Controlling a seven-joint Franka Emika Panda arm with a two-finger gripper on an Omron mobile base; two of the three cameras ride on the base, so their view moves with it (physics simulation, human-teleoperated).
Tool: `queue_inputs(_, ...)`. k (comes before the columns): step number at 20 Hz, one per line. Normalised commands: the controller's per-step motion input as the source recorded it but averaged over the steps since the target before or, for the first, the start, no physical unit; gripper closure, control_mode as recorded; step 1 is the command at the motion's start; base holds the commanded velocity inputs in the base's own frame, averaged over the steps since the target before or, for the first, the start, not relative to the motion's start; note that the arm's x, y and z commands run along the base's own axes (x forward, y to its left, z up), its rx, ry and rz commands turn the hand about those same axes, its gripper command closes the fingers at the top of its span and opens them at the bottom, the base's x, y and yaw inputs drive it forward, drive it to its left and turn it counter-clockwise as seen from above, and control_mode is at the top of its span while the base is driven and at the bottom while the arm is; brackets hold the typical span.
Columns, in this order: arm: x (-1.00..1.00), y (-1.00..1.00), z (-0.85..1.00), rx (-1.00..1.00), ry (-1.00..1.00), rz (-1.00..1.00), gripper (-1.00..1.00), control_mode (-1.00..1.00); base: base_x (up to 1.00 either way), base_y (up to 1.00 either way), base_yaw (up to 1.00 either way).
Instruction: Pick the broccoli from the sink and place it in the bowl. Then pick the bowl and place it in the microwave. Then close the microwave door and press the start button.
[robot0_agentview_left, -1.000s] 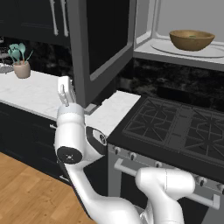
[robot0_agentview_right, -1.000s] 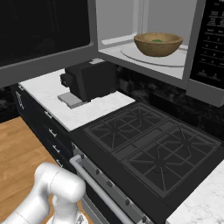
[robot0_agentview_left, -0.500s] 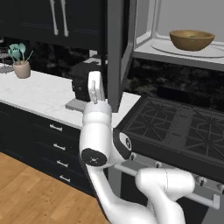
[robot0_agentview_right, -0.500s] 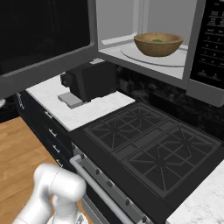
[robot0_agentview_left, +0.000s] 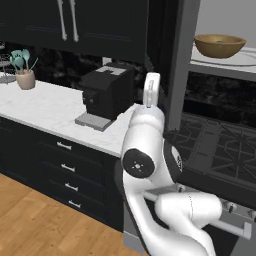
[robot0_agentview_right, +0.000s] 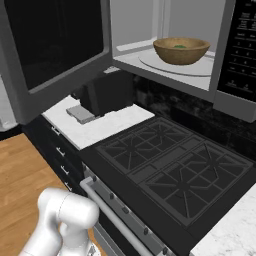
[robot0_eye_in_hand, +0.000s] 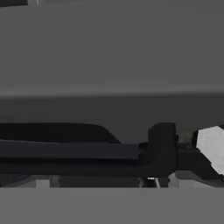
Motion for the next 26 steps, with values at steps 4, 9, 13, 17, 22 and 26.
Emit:
queue_inputs(4, -0.31, -1.0, 0.0, 0.33, -0.05, -0.07, -1.0, -1.0, 0.0, 0.0, 0.0)
queue_inputs(9, -0.03, -1.0, 0.0, 0.29, -0.05, -0.04, -1.0, -1.0, 0.0, 0.0, 0.0)
queue_inputs(13, 0.03, -1.0, 0.0, 0.21, -0.02, -0.03, -1.0, -1.0, 0.0, 0.0, 0.0)
queue_inputs(17, 0.34, -0.89, 0.0, 0.16, 0.0, -0.03, -1.0, -1.0, 0.0, 0.0, 0.0)
queue_inputs(22, 0.59, -0.75, 0.0, 0.12, 0.0, -0.05, -1.0, -1.0, 0.0, 0.0, 0.0)
queue_inputs(26, 0.79, -0.42, 0.0, 0.08, 0.0, -0.04, -1.0, -1.0, 0.0, 0.0, 0.0)
